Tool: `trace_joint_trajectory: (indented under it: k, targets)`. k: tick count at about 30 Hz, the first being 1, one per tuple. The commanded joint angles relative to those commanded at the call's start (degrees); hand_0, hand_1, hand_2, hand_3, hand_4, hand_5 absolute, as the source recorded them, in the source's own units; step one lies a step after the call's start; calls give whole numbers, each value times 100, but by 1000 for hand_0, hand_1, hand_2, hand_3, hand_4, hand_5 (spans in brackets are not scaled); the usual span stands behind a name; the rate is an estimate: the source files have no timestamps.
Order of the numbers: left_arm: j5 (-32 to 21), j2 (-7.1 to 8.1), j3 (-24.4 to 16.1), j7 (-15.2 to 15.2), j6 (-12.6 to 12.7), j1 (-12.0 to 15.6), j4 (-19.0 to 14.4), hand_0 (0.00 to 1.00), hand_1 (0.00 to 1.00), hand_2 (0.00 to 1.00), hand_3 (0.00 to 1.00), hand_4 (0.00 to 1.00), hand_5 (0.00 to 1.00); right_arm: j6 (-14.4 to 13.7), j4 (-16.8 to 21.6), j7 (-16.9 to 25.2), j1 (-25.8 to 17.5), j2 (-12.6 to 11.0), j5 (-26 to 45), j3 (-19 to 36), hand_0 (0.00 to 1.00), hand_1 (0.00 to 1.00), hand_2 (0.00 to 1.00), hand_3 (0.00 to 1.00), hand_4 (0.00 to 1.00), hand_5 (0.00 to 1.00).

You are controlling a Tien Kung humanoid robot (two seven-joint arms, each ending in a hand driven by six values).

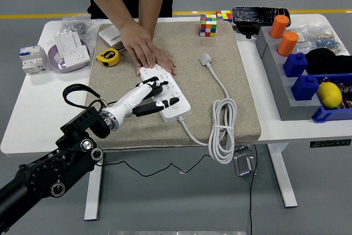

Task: Pick up the plug,place it near the board,insert it into the board,press the button

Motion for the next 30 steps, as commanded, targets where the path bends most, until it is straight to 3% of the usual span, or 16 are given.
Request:
trace_joint_trajectory:
  k: [10,15,17,20,26,30]
  targets:
    - [186,-47,10,-65,56,-113,-32,998,998,959,950,998,998,-4,1,-1,14,2,-15,11,852,767,737,766,998,998]
    - [493,-18,-25,-107,163,-95,-235,998,998,957,942,998,998,-3,-2,1,2,7,-11,17,851,767,736,766,998,998]
    - [835,-9,-51,-98,225,-78,-316,998,998,957,942,998,998,-3,-2,0,-2,9,-11,20,851,767,736,766,998,998]
    - [1580,20,-103,122,74,-100,-367,998,998,958,907,998,998,-3,-3,1,-2,11,-7,22,852,767,736,766,998,998]
    - [3032,48,-79,422,-210,-211,-81,998,998,998,930,998,998,-4,-2,3,13,12,-11,39,851,767,736,766,998,998]
    - [3136,47,-81,480,-274,-265,180,998,998,998,939,998,998,-4,-2,5,15,7,-9,40,851,767,736,766,998,998]
